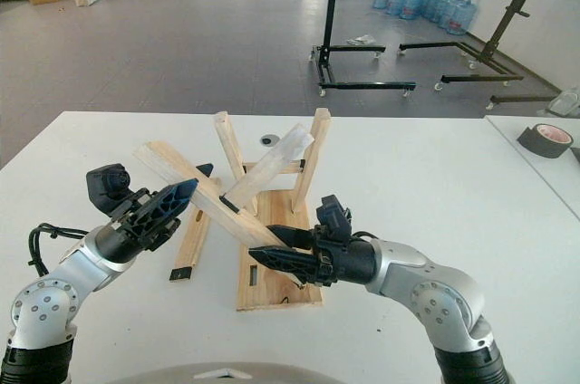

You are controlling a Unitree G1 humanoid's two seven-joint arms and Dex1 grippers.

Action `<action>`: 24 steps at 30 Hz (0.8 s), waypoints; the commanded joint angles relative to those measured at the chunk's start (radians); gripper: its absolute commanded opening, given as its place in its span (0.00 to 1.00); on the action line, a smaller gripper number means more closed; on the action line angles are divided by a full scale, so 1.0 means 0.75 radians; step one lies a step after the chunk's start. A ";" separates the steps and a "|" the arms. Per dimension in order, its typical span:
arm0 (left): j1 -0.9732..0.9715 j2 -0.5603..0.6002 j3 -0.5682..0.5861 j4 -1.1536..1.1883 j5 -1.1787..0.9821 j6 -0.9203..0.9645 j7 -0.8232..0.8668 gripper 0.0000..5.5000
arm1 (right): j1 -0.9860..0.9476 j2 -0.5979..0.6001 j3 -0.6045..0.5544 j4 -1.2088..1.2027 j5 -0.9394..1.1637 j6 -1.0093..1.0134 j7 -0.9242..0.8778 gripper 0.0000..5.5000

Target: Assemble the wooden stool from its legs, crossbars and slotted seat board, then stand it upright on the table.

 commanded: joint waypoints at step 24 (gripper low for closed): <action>-0.053 -0.029 0.095 0.152 0.233 -0.130 -0.074 0.37 | 0.188 -0.200 -0.008 0.020 -0.229 -0.138 0.115 0.66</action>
